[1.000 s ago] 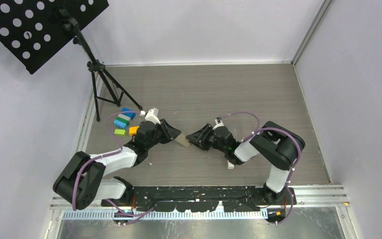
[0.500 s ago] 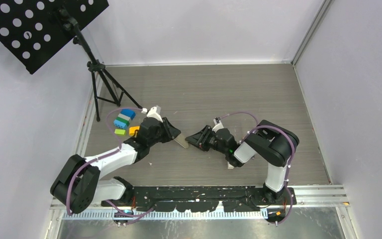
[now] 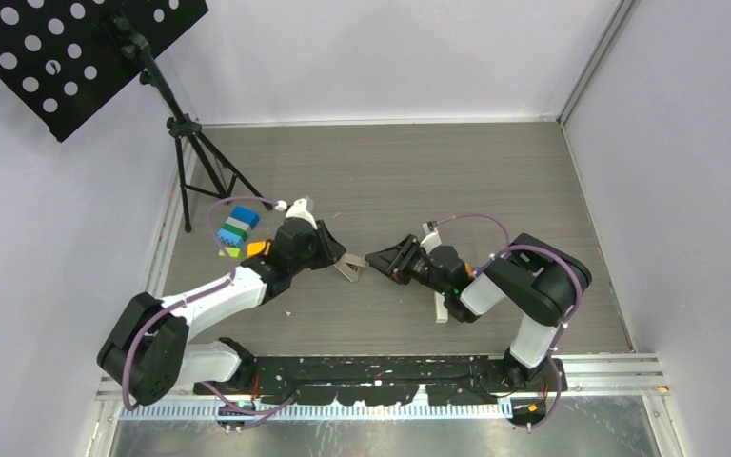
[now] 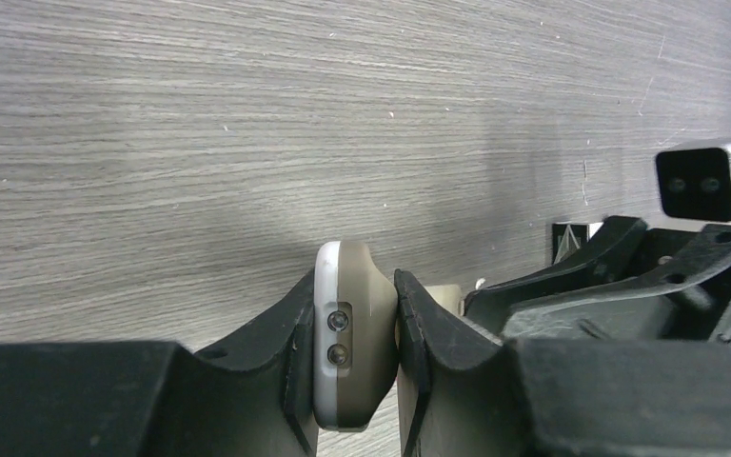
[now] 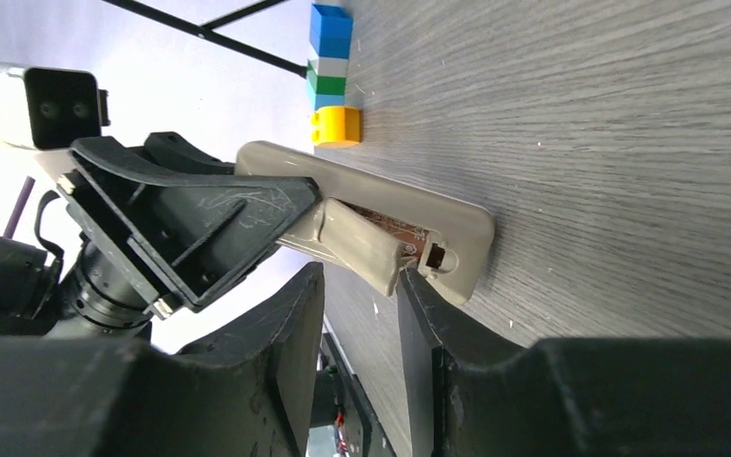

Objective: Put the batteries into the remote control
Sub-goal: Remove the battery cover from the remote control, then adjust the remote control.

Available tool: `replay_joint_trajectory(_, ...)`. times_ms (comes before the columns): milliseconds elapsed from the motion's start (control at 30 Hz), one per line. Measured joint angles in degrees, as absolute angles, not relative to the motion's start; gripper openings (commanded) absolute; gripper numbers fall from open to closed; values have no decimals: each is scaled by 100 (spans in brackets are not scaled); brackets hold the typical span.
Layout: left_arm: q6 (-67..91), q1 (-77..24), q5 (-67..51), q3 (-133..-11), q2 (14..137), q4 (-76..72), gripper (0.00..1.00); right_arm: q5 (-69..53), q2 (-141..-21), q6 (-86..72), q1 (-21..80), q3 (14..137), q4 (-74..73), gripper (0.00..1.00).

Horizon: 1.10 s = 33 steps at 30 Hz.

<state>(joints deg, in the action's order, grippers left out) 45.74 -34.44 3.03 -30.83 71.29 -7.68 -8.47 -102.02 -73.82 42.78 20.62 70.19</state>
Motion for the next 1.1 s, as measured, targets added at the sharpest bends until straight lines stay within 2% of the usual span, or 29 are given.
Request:
replay_joint_trajectory(100,4445,-3498,451,-3317,7137,-373,0,-784,-9835,-7328,4145,1907,6847,46)
replay_joint_trajectory(167,4303,-3535,635,-3586,7183,49,0,-690,-9354,-7113,4056,1874,6211,50)
replay_joint_trajectory(367,3686,-3544,1098,-4180,7286,1050,0,-49,-7784,-6047,3983,2460,3277,65)
replay_joint_trajectory(467,3284,-3544,967,-4313,7286,1313,0,40,-7341,-5511,3981,2781,2320,70)
replay_joint_trajectory(567,2834,-3531,427,-4381,7225,1531,0,-268,-7089,-4943,3975,3044,1658,74)
replay_joint_trajectory(800,2438,-3524,-2012,-4552,6737,1680,0,-2224,-6571,-3868,3975,3277,1022,77)
replay_joint_trajectory(967,2617,-3524,-3636,-4932,6257,1308,0,-3374,-6023,-3944,4062,3153,1424,77)
replay_joint_trajectory(1100,2810,-3524,-4362,-5186,6027,1055,0,-3791,-5544,-4066,4399,3039,1715,76)
